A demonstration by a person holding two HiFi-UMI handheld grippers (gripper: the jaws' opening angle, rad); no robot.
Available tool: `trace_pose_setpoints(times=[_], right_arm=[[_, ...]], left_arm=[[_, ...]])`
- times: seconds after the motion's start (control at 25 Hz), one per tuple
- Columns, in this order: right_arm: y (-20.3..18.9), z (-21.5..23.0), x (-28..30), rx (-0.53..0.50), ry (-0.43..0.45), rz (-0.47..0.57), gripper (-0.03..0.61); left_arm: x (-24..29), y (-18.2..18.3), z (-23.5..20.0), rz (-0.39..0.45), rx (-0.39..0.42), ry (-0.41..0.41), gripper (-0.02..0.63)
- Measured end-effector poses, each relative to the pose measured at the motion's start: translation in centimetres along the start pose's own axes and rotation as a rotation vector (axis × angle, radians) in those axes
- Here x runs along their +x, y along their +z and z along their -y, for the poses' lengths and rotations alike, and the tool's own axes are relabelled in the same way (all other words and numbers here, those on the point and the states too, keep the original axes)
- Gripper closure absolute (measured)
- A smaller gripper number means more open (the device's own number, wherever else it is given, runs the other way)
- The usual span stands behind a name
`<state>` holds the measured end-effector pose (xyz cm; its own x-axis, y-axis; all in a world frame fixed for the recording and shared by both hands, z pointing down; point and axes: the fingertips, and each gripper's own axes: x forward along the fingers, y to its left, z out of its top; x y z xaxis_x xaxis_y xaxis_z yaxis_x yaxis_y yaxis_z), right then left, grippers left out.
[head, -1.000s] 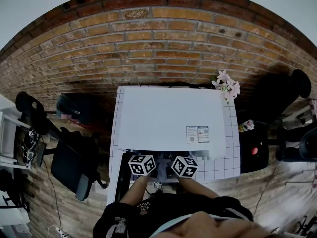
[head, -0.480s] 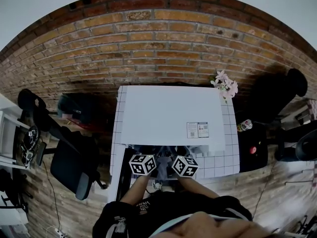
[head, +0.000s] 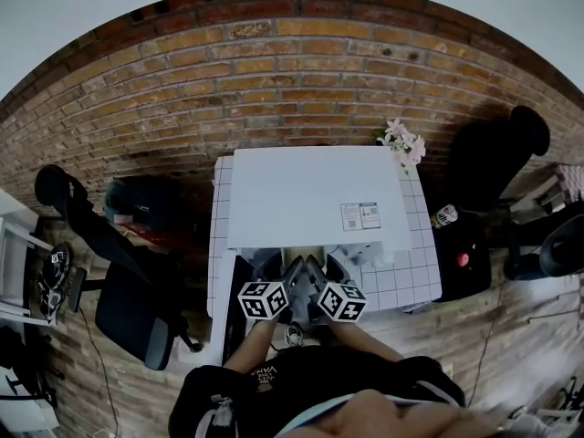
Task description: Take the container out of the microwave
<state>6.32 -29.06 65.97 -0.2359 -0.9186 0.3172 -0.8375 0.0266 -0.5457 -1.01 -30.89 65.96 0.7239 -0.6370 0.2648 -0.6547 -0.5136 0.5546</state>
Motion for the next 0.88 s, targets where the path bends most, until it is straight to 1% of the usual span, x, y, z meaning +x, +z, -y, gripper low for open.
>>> trace_pose_setpoints(times=[0.44, 0.88], right_arm=[[-0.2, -0.1, -3.6, 0.012, -0.015, 0.038, 0.364], [-0.2, 0.3, -7.4, -0.006, 0.036, 0.003, 0.365]], left_arm=[[-1.9, -1.0, 2.7, -0.001, 0.029, -0.028, 0.374], [-3.8, -2.9, 6.0, 0.025, 0.020, 0.011, 0.374]])
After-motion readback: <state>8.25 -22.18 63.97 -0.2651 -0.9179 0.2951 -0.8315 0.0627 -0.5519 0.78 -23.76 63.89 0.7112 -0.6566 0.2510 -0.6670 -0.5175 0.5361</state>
